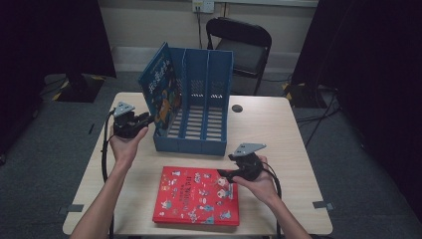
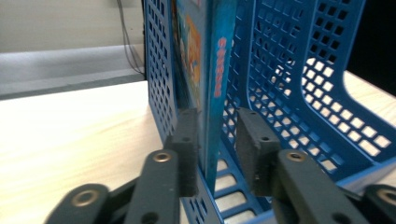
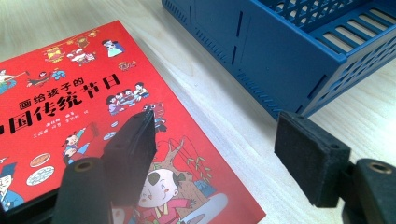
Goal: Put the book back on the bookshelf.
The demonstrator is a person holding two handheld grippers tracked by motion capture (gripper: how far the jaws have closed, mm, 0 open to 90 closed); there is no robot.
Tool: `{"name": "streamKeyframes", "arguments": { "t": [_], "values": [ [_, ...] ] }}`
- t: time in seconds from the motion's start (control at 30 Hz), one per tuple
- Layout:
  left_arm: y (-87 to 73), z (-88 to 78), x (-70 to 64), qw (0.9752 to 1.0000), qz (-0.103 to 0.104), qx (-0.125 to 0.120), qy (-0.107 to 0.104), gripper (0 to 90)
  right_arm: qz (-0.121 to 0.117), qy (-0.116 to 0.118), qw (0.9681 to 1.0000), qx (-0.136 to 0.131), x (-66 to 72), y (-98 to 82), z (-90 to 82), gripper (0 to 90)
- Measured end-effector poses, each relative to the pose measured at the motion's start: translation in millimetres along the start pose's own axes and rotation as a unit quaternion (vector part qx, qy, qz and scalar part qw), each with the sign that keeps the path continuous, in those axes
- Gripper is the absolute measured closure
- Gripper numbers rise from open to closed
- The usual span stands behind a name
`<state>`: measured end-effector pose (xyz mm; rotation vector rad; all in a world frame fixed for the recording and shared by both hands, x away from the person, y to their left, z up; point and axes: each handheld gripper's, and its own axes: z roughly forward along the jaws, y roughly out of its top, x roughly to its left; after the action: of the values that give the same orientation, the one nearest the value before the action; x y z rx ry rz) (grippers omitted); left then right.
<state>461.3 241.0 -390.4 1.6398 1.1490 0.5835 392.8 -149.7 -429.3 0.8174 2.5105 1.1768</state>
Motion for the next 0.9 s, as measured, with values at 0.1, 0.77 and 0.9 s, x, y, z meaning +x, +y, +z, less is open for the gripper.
{"name": "streamKeyframes", "arguments": {
  "t": [0.1, 0.77, 0.9],
  "values": [
    [-3.4, -5.2, 3.7, 0.9999, 0.000, 0.011, -0.011, 66.4, 0.000, 0.000, 1.0000, 0.001, 0.8, 0.3, 0.7, 29.1],
    [-42.4, -35.8, -22.2, 0.9954, 0.007, 0.084, -0.046, 55.7, -0.006, -0.004, 0.9998, 0.020, 5.1, -6.4, -1.6, 29.7],
    [-53.6, -43.4, -31.3, 0.9920, 0.031, 0.108, -0.058, 55.2, -0.001, -0.005, 0.9992, 0.039, 5.7, -18.2, -0.9, 29.5]
  ]
}}
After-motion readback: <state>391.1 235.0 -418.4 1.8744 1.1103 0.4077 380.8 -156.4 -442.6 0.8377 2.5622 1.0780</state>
